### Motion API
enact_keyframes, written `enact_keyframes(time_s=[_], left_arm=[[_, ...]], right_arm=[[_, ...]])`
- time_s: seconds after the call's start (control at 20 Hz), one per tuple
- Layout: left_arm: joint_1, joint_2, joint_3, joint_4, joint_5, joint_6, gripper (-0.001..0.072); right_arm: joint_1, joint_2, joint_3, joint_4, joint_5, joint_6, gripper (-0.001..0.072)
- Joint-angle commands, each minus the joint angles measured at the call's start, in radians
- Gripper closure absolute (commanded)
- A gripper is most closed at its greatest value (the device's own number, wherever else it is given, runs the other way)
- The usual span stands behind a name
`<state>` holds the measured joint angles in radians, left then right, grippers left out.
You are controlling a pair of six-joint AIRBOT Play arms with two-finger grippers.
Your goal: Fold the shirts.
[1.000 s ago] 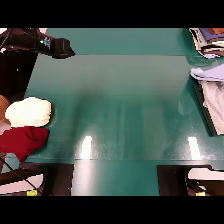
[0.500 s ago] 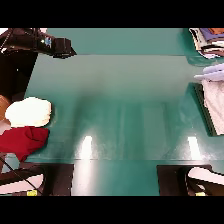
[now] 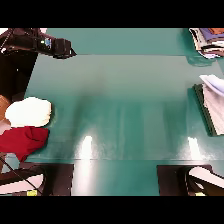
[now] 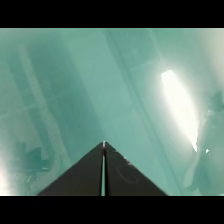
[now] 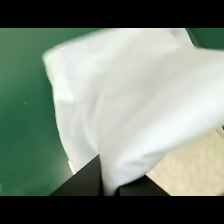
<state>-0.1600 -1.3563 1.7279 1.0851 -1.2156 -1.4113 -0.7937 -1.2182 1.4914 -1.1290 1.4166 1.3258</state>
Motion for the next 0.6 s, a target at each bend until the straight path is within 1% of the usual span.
enact_keyframes(time_s=[0.0,0.05,0.15,0.2,0.25,0.3,0.4,0.45,0.55], left_arm=[[0.0,0.0,0.0,0.0,0.0,0.006,0.0684],[0.0,0.0,0.0,0.0,0.001,0.007,0.0684],[0.0,0.0,0.0,0.0,0.001,0.006,0.0684],[0.0,0.0,0.0,0.0,0.001,0.006,0.0684],[0.0,0.0,0.0,0.0,0.001,0.006,0.0684],[0.0,0.0,0.0,0.0,0.0,0.006,0.0684],[0.0,0.0,0.0,-0.001,0.0,0.006,0.0684],[0.0,0.001,0.0,-0.001,0.001,0.006,0.0684],[0.0,0.001,0.0,-0.001,0.005,0.006,0.0684]], right_arm=[[-0.057,0.08,-0.184,-0.16,0.043,0.011,0.0577],[-0.076,0.101,-0.233,-0.188,0.044,0.018,0.0498],[-0.122,0.13,-0.308,-0.256,0.046,0.069,0.0156],[-0.151,0.14,-0.334,-0.271,0.047,0.09,0.0072],[-0.176,0.148,-0.341,-0.259,0.05,0.092,0.0071],[-0.189,0.155,-0.335,-0.216,0.048,0.093,0.0072],[-0.17,0.177,-0.301,-0.069,0.006,0.093,0.0077],[-0.13,0.186,-0.276,0.003,-0.012,0.093,0.0092],[0.0,0.192,-0.221,0.09,-0.018,0.092,0.0092]])
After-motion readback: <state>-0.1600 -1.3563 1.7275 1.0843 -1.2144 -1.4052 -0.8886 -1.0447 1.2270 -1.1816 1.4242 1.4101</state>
